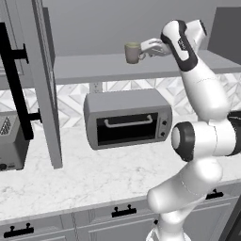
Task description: Gather all objects into one cabinet and sort the glasses and bowls to opposite sides.
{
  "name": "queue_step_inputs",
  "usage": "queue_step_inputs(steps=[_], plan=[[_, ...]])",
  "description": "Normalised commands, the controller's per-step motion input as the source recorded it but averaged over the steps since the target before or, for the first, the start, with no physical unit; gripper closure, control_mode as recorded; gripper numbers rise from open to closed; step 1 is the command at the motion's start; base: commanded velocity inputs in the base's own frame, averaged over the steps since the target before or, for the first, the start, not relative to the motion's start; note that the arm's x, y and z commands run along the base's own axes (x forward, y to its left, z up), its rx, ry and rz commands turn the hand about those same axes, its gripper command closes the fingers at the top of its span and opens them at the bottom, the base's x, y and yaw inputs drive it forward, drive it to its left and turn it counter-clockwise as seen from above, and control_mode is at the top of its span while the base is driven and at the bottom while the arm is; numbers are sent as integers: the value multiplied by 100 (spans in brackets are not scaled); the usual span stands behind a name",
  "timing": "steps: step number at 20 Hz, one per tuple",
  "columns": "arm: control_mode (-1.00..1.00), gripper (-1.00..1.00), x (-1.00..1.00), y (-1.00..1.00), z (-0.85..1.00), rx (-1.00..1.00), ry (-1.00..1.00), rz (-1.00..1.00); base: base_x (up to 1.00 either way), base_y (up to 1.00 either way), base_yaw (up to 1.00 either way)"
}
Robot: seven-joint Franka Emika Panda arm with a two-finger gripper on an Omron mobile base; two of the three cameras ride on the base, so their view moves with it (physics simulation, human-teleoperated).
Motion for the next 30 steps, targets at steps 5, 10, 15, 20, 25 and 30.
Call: queue_step_inputs(steps=[5,10,15,20,25,30], plan=[[-100,-100,23,0,-11,0,0,6,0,0,0],[-100,-100,14,0,-3,0,0,6,0,0,0],[-100,100,12,0,-2,0,0,5,0,0,0],[-100,100,-5,0,0,0,-1,2,0,0,0],[-100,100,-15,1,0,0,-8,3,0,0,0],[-100,100,0,18,0,0,-5,4,0,0,0]])
